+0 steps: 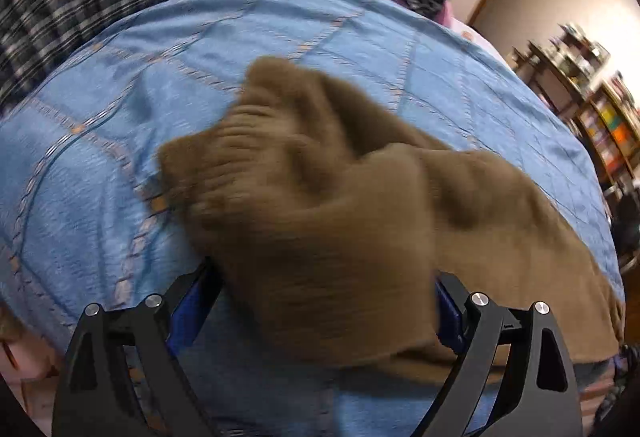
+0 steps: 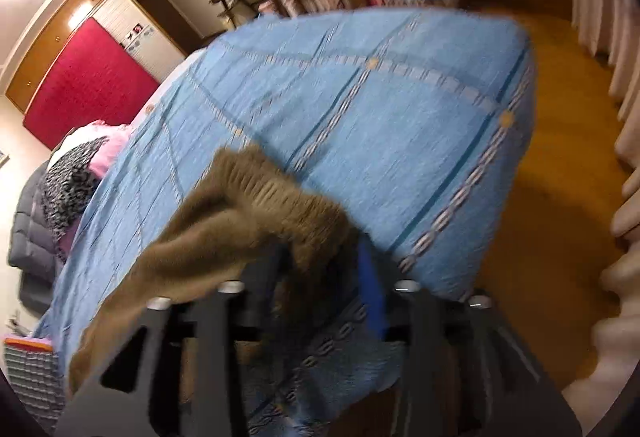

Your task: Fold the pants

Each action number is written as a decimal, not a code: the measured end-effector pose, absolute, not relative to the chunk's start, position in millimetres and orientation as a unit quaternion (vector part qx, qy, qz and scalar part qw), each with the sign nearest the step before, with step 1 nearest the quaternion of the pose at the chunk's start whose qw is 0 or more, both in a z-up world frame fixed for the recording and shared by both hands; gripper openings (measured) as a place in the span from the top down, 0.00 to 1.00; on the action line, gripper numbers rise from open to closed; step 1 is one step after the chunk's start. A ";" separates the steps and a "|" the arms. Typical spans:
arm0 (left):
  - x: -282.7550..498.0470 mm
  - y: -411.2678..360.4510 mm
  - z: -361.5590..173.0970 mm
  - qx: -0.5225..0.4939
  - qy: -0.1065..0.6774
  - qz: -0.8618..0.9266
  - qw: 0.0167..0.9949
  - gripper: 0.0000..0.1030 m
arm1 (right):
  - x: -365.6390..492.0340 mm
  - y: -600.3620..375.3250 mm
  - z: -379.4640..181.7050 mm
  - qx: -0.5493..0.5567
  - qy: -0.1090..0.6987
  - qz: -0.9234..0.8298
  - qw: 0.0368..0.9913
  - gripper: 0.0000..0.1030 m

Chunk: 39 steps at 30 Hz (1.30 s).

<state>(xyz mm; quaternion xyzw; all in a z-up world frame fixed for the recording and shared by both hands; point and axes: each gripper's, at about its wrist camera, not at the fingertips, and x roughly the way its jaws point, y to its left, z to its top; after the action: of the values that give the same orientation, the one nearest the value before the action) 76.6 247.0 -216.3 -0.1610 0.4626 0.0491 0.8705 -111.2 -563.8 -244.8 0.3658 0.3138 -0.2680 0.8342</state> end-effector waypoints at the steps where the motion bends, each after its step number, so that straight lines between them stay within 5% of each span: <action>1: 72.5 256.6 -216.3 -0.174 0.458 0.055 0.870 0.13 | -113.0 -565.1 -240.8 0.358 0.310 -0.280 0.835 0.54; 13: 42.6 286.7 -176.1 -0.252 0.380 -0.039 0.889 0.12 | -37.9 -483.9 -201.5 0.281 0.321 -0.196 0.883 0.54; 39: 44.7 307.6 -215.3 -0.442 0.434 -0.119 0.776 0.12 | 195.5 -125.7 -199.4 0.114 0.425 0.167 0.882 0.54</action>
<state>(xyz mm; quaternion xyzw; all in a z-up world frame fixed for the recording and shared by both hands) 44.7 307.6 -215.3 -0.4418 0.4343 -0.1191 0.7759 195.5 -125.7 -199.4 0.1143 0.4247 0.1675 0.8823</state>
